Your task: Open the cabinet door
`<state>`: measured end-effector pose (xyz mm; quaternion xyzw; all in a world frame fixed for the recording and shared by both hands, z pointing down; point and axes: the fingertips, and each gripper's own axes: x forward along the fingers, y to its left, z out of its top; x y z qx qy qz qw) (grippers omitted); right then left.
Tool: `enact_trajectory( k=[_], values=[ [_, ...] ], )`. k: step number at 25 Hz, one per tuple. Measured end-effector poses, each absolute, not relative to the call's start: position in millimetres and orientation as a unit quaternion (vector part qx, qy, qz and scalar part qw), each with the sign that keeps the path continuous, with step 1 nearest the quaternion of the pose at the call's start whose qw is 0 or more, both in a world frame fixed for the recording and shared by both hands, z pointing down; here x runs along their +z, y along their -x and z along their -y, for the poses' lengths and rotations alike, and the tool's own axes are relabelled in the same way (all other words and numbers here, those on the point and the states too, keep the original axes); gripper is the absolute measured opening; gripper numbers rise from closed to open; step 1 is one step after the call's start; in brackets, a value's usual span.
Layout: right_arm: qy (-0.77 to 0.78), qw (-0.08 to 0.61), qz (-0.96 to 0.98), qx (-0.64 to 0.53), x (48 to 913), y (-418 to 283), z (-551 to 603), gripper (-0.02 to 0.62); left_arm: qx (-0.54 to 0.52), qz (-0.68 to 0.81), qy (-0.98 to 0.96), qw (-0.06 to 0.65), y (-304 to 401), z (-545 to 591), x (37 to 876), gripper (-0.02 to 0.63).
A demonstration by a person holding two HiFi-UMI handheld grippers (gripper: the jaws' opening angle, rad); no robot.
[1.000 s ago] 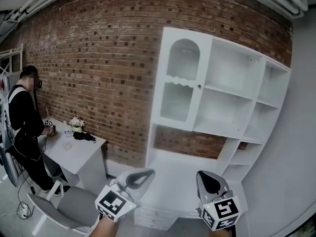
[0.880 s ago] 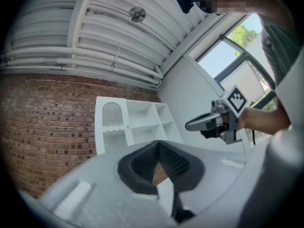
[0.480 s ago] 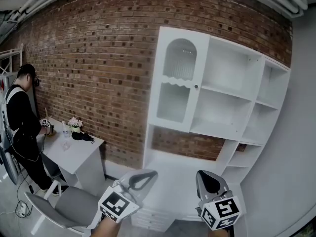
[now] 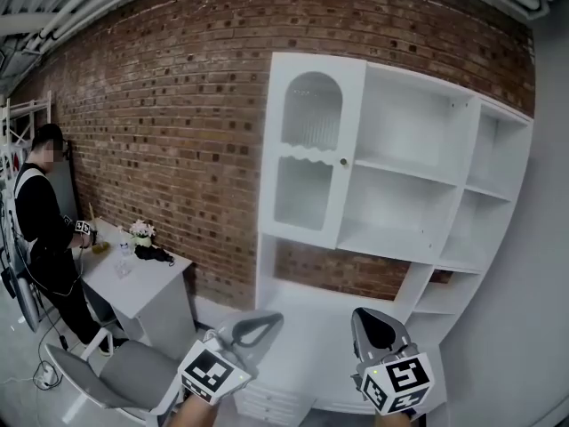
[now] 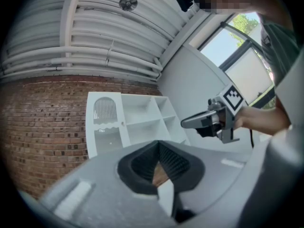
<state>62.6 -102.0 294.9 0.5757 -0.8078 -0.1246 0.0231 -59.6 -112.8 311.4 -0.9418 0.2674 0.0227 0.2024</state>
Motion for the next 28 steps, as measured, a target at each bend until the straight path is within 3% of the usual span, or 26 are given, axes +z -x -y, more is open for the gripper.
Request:
enact_trajectory(
  k=[16, 28],
  values=[
    [-0.535, 0.021, 0.836, -0.124, 308, -121, 143, 0.006, 0.012, -0.309, 0.930, 0.197, 1, 141, 326, 0.002],
    [-0.566, 0.037, 0.816, -0.117, 310, -117, 183, 0.006, 0.028, -0.274, 0.942, 0.191, 1, 192, 325, 0.002]
  ],
)
